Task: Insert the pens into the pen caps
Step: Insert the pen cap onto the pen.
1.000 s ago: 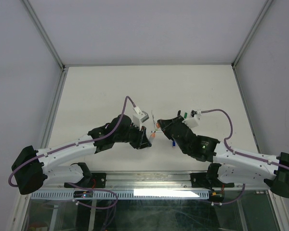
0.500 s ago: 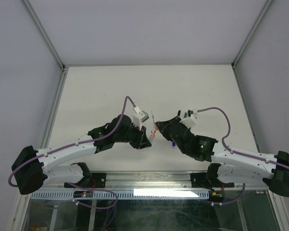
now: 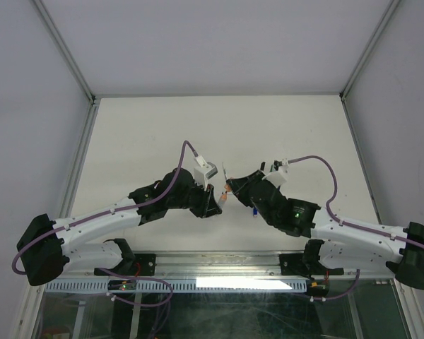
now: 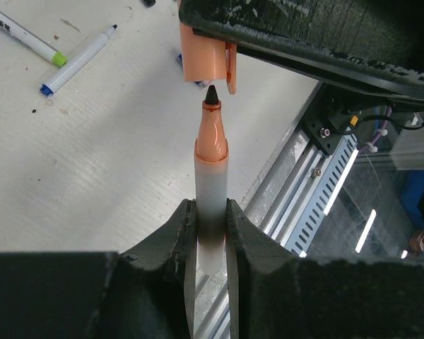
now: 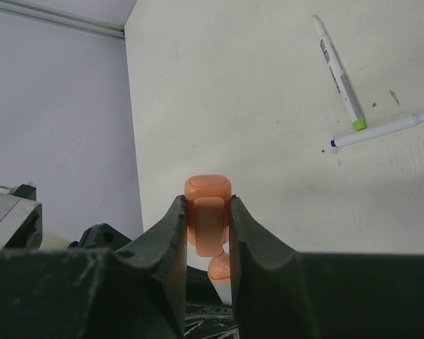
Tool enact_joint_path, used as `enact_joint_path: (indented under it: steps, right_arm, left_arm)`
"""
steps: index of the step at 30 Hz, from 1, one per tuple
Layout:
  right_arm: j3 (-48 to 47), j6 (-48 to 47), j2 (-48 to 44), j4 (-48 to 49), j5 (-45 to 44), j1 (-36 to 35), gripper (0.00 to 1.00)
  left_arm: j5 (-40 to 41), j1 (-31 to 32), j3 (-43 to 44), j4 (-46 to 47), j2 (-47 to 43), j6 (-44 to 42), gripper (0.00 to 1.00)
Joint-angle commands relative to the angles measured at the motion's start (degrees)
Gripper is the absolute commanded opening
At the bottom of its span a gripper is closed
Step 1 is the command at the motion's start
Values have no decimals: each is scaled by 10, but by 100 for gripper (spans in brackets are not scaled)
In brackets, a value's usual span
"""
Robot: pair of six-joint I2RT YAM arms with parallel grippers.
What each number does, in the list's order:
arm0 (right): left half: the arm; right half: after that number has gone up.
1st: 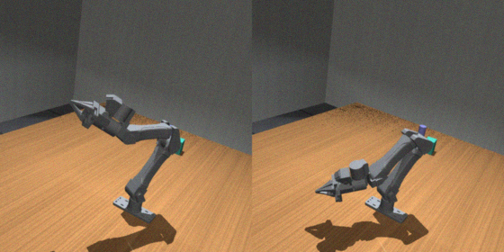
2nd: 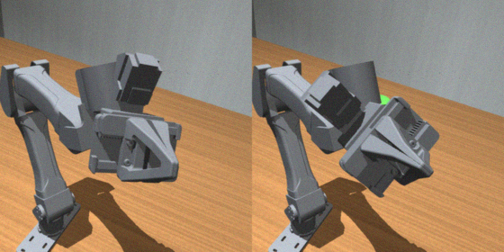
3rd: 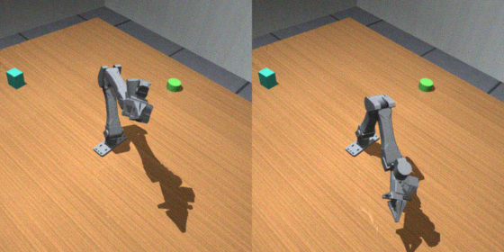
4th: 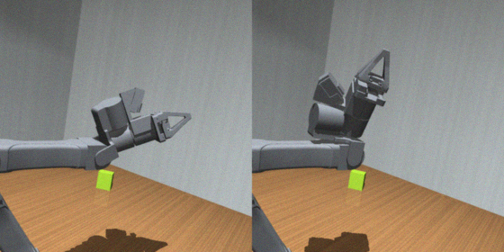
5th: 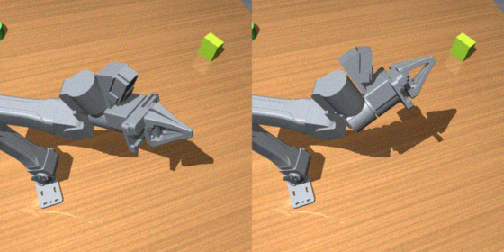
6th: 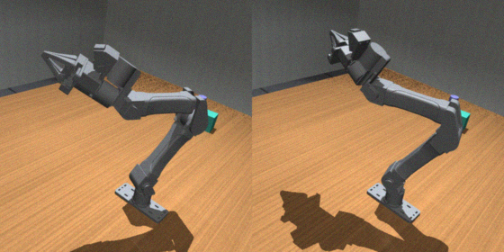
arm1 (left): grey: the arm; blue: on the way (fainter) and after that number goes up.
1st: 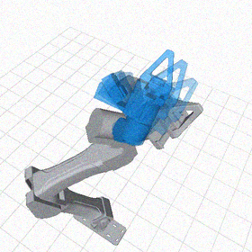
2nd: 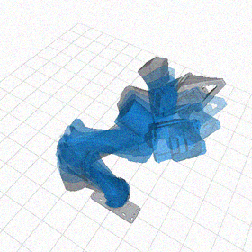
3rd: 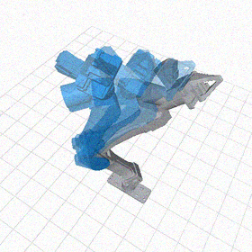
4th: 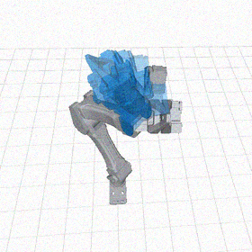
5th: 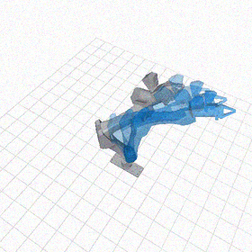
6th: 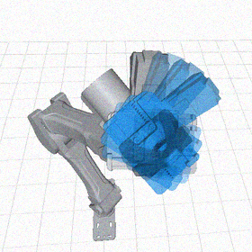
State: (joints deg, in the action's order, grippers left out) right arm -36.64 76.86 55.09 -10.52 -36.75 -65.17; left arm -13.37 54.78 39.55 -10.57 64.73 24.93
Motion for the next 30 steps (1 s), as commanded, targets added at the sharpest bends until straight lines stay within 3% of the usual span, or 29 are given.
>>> enact_joint_path:
  steps: [1, 30]
  right_arm:
    - [6, -16, -17, 30, -6, 0, 0]
    - [4, -70, 9, 53, 39, 0, 0]
  left_arm:
    - [11, 5, 12, 34, -7, 7, 0]
    - [22, 5, 8, 34, -12, 8, 0]
